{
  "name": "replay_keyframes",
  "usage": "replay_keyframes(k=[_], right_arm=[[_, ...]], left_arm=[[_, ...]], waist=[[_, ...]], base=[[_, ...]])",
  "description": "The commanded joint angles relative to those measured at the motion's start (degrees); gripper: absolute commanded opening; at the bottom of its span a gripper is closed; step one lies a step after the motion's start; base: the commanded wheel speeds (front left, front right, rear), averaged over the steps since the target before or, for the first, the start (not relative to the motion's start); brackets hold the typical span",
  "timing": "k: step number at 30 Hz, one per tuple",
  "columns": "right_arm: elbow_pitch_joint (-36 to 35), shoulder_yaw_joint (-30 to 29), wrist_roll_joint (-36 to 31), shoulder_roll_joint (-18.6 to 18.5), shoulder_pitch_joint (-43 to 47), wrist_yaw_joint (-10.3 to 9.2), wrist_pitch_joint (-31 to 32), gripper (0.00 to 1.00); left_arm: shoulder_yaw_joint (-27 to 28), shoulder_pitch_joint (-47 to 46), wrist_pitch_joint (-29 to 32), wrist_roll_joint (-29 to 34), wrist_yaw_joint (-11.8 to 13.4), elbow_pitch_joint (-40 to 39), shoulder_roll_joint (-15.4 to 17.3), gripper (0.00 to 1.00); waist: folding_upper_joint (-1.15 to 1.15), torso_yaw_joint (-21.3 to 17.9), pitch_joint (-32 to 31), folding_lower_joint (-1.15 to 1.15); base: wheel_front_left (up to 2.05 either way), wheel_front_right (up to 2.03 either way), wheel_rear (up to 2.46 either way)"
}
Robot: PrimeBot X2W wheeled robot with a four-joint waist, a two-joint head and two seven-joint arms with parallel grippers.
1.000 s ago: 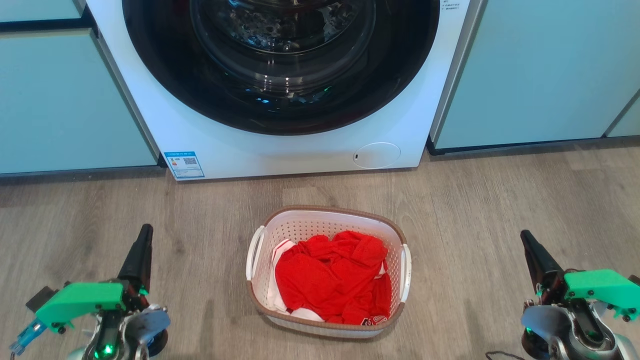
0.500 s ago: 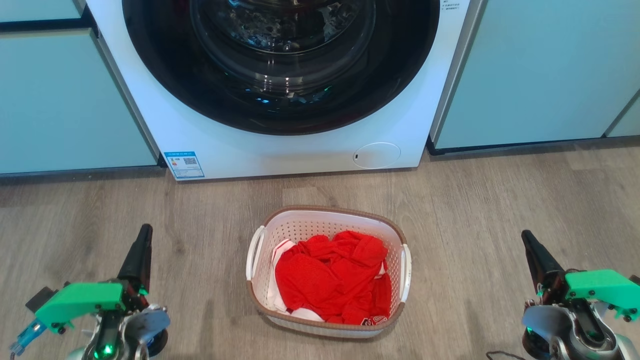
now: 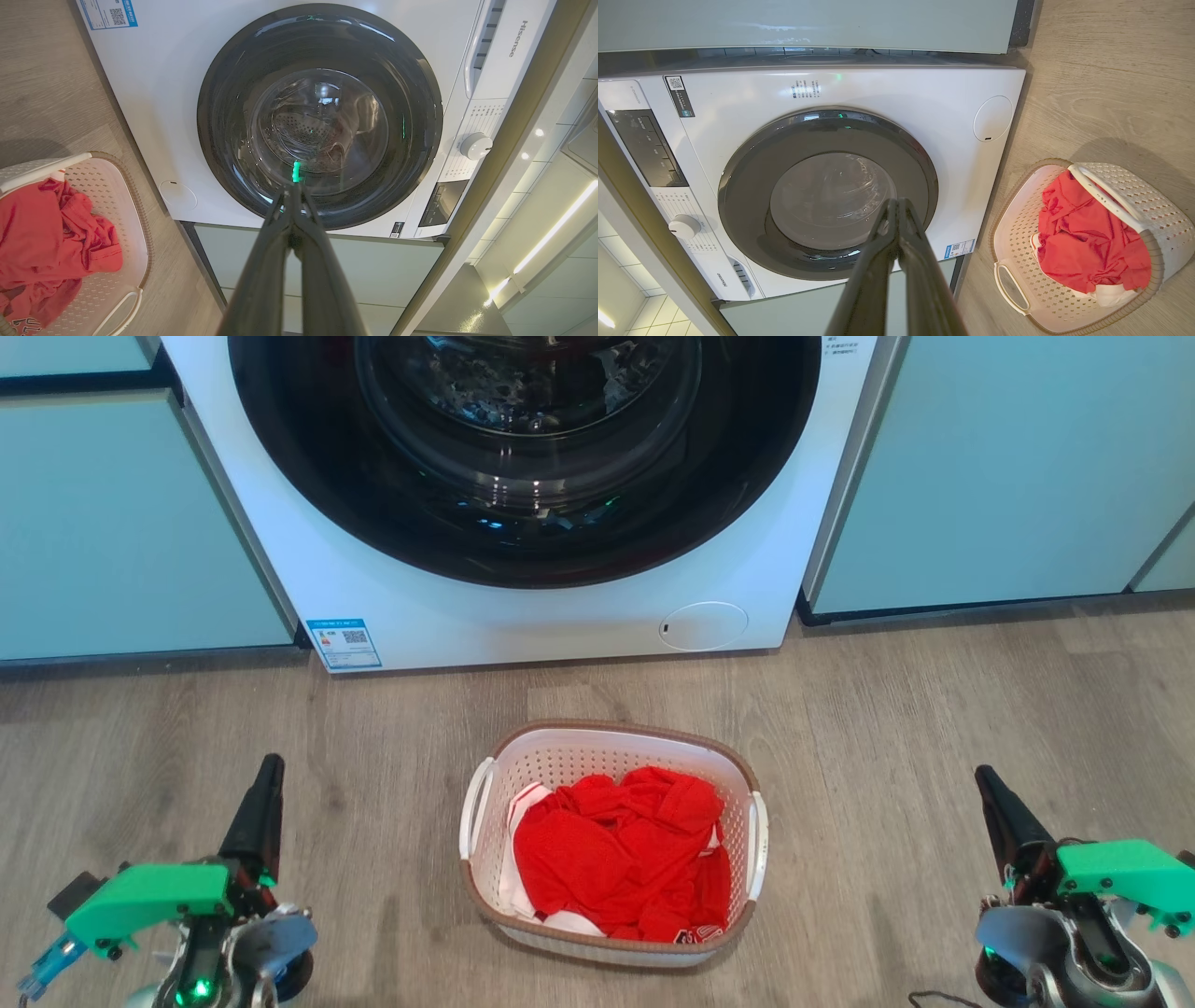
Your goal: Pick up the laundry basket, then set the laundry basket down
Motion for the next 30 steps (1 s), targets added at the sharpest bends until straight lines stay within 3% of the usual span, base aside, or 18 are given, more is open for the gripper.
replay_keyframes(k=[1, 30], right_arm=[[-1.8, 1.0, -0.5, -0.2, -2.7, 0.28, 0.5, 0.00], [-1.8, 0.8, -0.7, 0.0, -2.7, 0.28, 0.7, 0.00]], left_arm=[[1.9, -3.2, 0.5, 0.6, -0.4, -1.7, 0.4, 0.00], [2.1, -3.2, 0.6, 0.7, -0.4, -1.7, 0.3, 0.00]], waist=[[0.00, 0.0, 0.0, 0.00], [0.00, 0.0, 0.0, 0.00]], base=[[0.00, 0.00, 0.00], [0.00, 0.00, 0.00]])
